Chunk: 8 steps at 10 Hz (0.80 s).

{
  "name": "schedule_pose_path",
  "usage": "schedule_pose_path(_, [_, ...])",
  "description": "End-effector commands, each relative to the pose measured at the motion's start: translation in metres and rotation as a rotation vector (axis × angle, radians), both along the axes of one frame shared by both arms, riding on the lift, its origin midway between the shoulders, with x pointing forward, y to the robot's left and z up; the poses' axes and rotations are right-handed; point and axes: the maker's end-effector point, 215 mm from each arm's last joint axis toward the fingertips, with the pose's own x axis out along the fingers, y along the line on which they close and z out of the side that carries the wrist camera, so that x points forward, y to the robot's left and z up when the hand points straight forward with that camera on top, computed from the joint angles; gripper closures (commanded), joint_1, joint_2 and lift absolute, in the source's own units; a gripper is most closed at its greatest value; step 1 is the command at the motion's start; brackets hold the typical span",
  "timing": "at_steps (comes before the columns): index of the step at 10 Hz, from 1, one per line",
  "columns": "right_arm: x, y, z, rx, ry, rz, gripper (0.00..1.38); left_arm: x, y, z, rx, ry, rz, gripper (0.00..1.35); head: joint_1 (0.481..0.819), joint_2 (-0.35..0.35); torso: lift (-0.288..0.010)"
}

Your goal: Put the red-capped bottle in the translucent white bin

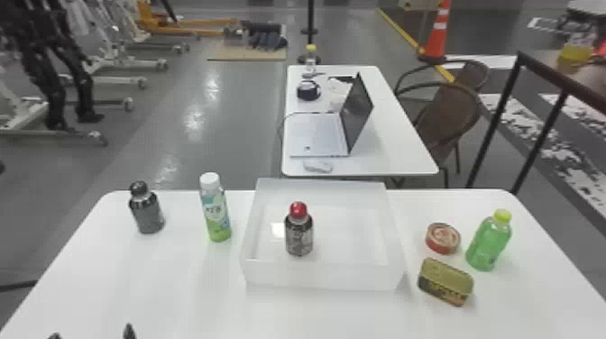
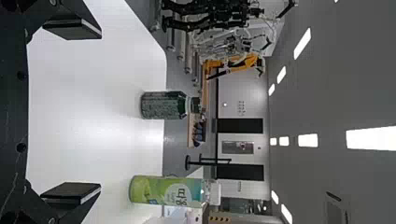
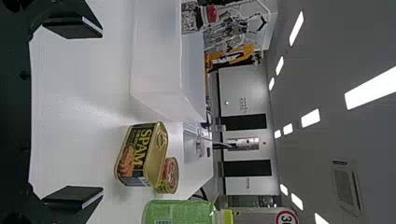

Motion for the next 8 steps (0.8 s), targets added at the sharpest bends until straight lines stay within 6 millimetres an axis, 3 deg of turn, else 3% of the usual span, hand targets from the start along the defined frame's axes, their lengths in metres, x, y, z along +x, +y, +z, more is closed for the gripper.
schedule_pose_path(1, [-0.004, -0.002, 0.000, -0.002, 0.003, -0.010, 0.11, -0.027, 0.005, -0.016, 0.000, 0.021, 0.014, 0.15, 0.549, 0.000, -0.100])
schedule_pose_path(5, [-0.036, -0.016, 0.001, -0.026, 0.026, -0.081, 0.11, -0.037, -0.012, -0.016, 0.018, 0.016, -0.014, 0.15, 0.549, 0.000, -0.100])
schedule_pose_path(8, [-0.038, -0.017, 0.001, -0.037, 0.021, -0.083, 0.11, -0.038, -0.013, -0.017, 0.004, 0.014, -0.012, 0.15, 0.549, 0.000, -0.100])
